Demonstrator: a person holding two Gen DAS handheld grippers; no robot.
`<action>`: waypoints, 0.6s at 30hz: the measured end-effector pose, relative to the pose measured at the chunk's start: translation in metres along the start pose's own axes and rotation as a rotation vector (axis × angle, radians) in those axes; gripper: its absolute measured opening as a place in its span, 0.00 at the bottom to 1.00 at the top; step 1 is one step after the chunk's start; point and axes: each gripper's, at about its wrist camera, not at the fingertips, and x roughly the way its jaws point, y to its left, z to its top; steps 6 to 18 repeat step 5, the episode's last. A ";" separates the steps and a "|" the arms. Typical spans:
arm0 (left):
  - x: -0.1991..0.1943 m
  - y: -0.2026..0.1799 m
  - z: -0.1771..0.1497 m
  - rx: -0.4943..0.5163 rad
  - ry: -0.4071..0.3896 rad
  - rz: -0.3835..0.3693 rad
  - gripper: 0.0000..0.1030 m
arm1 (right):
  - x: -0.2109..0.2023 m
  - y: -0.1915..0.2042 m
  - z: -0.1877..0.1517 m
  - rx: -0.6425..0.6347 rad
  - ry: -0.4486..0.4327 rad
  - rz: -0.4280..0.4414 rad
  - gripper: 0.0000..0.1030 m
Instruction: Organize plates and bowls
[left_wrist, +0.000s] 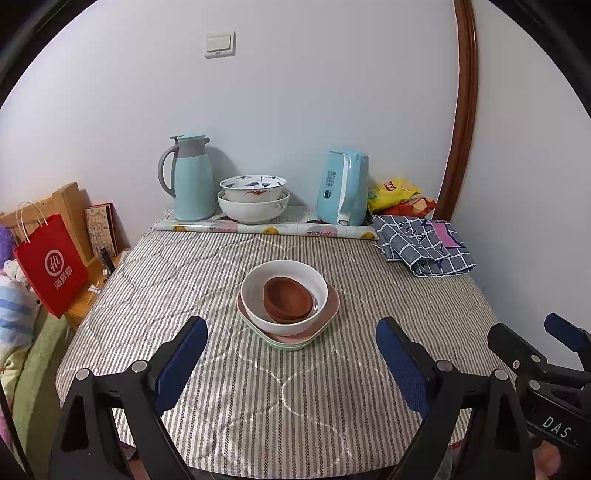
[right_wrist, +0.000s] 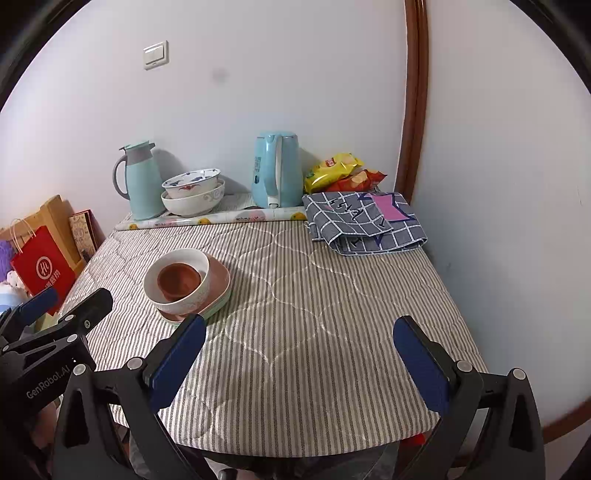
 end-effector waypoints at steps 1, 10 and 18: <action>-0.001 -0.001 0.000 0.005 -0.006 -0.001 0.90 | 0.000 0.000 0.000 -0.002 -0.001 0.001 0.97; -0.001 -0.002 0.000 0.011 -0.015 -0.005 0.90 | 0.001 0.001 0.000 -0.004 0.001 0.004 0.97; -0.001 -0.002 0.000 0.011 -0.015 -0.005 0.90 | 0.001 0.001 0.000 -0.004 0.001 0.004 0.97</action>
